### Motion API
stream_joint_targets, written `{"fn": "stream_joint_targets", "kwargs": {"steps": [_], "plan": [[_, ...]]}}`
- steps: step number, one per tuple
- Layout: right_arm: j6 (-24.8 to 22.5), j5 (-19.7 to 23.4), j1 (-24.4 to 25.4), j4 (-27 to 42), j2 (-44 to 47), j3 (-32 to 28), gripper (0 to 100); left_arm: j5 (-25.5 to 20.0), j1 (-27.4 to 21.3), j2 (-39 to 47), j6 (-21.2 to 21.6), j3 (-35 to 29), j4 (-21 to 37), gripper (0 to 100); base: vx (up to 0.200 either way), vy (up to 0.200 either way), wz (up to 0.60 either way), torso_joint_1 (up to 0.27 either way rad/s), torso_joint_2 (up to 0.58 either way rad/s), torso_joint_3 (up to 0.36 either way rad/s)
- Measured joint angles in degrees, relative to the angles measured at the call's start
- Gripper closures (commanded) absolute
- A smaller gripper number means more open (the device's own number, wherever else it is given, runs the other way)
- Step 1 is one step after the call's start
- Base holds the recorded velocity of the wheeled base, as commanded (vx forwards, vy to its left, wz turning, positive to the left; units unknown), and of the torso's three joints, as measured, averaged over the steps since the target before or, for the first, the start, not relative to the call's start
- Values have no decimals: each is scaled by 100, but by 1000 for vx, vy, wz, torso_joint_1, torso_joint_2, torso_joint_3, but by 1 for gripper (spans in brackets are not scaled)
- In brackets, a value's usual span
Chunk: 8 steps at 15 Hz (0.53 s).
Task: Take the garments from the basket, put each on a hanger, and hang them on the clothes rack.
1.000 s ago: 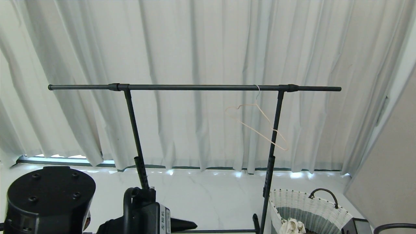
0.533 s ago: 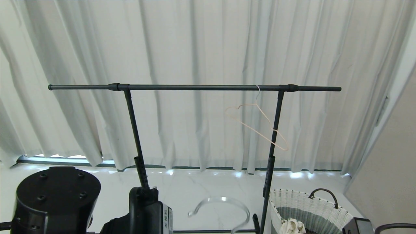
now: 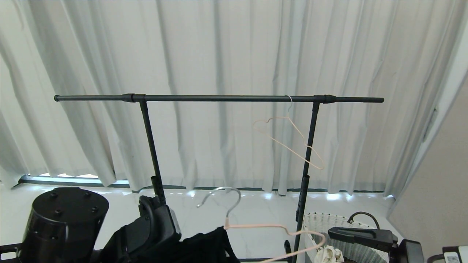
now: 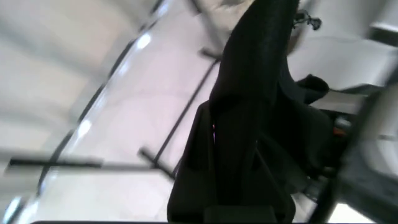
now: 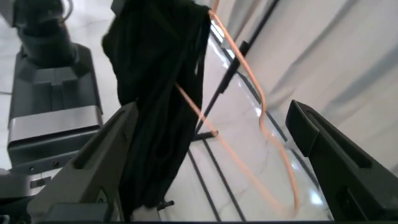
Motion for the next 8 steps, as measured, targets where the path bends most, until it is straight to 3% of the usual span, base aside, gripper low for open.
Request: {"fn": "stream_joint_targets", "kwargs": {"steps": [3, 6, 8], "plan": [[508, 9, -254, 33, 74, 22, 0, 117, 521, -28, -213, -41, 0, 100, 0, 0, 0, 0, 0, 0], [1802, -22, -289, 49, 483, -124, 0, 172, 496, -72, -991, -339, -4, 100, 0, 0, 0, 0, 0, 0], [2386, -208, -293, 46, 922, -412, 0, 263, 435, -135, -1108, -485, -6, 100, 0, 0, 0, 0, 0, 0]]}}
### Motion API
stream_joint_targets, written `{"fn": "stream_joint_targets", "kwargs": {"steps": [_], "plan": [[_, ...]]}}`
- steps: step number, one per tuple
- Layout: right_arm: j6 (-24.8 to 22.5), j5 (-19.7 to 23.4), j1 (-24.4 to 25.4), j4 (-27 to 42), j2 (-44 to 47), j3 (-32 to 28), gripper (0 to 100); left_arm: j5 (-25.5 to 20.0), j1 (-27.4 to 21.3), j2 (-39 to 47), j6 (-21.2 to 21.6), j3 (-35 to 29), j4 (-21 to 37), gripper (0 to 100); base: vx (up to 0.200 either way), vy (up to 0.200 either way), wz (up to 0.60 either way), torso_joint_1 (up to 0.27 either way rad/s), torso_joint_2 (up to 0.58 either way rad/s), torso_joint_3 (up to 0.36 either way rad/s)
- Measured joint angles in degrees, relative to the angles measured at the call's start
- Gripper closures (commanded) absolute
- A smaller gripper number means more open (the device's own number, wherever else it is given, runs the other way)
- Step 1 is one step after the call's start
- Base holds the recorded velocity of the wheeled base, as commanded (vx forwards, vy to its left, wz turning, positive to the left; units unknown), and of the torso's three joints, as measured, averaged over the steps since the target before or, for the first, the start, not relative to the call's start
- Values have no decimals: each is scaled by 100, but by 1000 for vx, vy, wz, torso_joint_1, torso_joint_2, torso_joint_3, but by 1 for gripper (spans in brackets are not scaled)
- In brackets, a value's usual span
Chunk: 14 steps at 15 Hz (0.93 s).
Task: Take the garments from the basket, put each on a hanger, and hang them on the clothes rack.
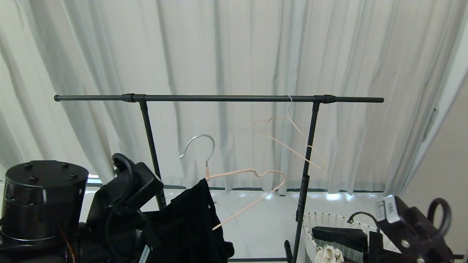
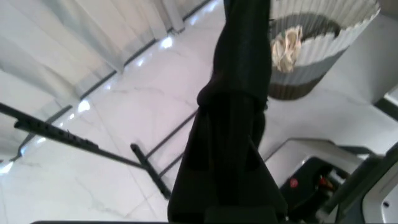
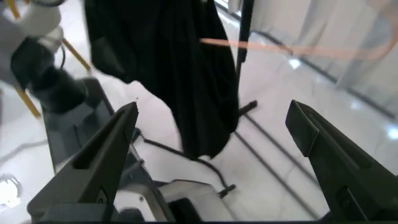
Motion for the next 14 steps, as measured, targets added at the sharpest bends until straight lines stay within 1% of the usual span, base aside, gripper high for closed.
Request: {"fn": "stream_joint_targets", "kwargs": {"steps": [4, 6, 9, 14], "plan": [[807, -834, -5, 0, 1342, -947, 0, 2, -39, -113, 24, -257, -2, 100, 0, 0, 0, 0, 0, 0], [1001, -1242, -11, -16, 1915, -1286, 0, 2, -66, -177, 33, -339, -5, 100, 0, 0, 0, 0, 0, 0], [1034, -1419, -7, -33, 2386, -1419, 0, 2, -144, -308, 33, -402, -6, 100, 0, 0, 0, 0, 0, 0], [1001, -1434, 26, -41, 2667, -1476, 0, 0, -323, -510, 46, -395, -2, 100, 0, 0, 0, 0, 0, 0]]}}
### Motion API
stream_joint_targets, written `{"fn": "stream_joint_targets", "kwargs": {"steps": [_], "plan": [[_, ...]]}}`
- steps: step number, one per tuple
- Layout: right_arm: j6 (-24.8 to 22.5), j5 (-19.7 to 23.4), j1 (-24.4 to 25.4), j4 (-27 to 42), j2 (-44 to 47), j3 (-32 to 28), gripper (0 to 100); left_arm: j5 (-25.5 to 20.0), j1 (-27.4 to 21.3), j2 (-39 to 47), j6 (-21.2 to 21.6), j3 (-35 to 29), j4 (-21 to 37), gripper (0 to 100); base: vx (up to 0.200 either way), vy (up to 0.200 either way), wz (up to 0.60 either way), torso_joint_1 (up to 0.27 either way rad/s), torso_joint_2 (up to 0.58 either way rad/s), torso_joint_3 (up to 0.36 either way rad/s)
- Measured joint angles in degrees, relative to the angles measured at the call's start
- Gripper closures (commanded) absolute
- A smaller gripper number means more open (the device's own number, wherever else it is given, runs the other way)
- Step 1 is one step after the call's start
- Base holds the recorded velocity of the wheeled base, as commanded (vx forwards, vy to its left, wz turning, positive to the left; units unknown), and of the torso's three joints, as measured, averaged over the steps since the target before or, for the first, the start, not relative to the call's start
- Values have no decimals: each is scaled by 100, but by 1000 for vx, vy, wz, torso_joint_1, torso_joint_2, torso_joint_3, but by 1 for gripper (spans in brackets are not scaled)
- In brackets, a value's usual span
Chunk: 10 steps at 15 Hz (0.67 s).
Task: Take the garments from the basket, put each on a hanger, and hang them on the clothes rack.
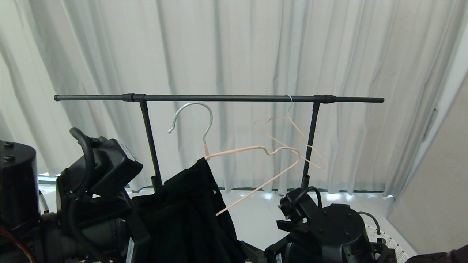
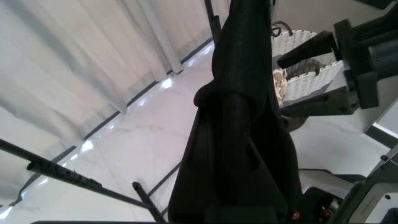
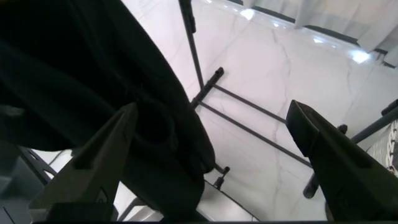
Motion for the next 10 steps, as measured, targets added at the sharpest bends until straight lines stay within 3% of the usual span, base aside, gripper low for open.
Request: {"fn": "stream_joint_targets", "kwargs": {"steps": [10], "plan": [[-141, -87, 9, 0, 301, -141, 0, 0, -127, -52, 93, -7, -2, 100, 0, 0, 0, 0, 0, 0]]}}
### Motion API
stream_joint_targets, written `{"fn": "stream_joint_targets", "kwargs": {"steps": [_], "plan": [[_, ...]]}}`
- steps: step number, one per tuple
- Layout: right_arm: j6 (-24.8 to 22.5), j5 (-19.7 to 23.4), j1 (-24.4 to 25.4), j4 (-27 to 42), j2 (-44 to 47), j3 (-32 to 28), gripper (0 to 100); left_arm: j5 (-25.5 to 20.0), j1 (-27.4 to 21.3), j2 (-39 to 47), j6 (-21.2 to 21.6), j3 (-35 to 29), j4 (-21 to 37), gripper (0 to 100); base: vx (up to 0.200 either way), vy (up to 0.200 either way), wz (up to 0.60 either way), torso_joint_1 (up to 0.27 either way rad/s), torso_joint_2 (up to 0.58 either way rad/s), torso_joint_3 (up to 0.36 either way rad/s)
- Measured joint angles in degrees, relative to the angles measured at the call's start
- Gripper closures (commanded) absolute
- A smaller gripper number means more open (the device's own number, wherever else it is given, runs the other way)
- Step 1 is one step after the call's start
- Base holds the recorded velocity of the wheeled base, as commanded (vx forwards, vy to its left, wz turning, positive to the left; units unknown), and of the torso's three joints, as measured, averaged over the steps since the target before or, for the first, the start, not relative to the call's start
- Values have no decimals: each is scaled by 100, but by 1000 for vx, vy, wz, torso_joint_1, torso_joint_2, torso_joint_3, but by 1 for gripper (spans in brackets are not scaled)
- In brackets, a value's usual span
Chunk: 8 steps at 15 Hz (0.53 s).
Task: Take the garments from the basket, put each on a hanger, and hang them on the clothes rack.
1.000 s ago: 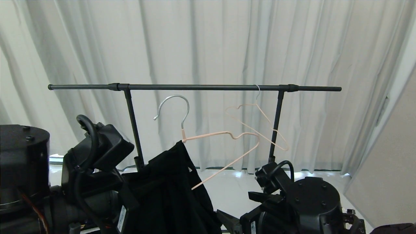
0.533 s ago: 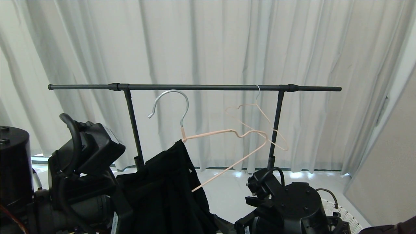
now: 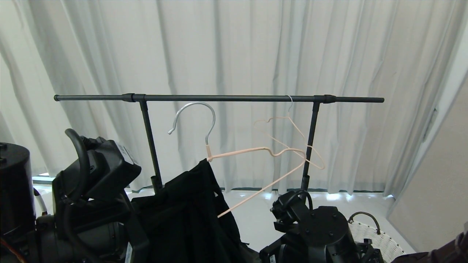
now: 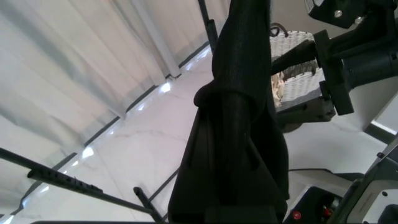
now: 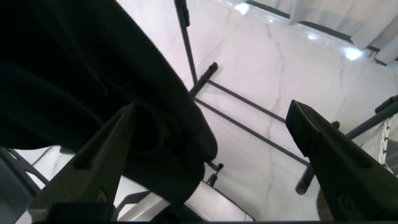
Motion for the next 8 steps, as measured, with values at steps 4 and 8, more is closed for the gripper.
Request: {"fn": "stream_joint_targets", "kwargs": {"steps": [4, 8], "plan": [[-121, 0, 123, 0, 49, -16, 0, 0, -55, 0, 4, -4, 0, 100, 0, 0, 0, 0, 0, 0], [-525, -446, 201, 6, 208, 13, 0, 5, -134, -6, -2, -20, -1, 100, 0, 0, 0, 0, 0, 0]]}}
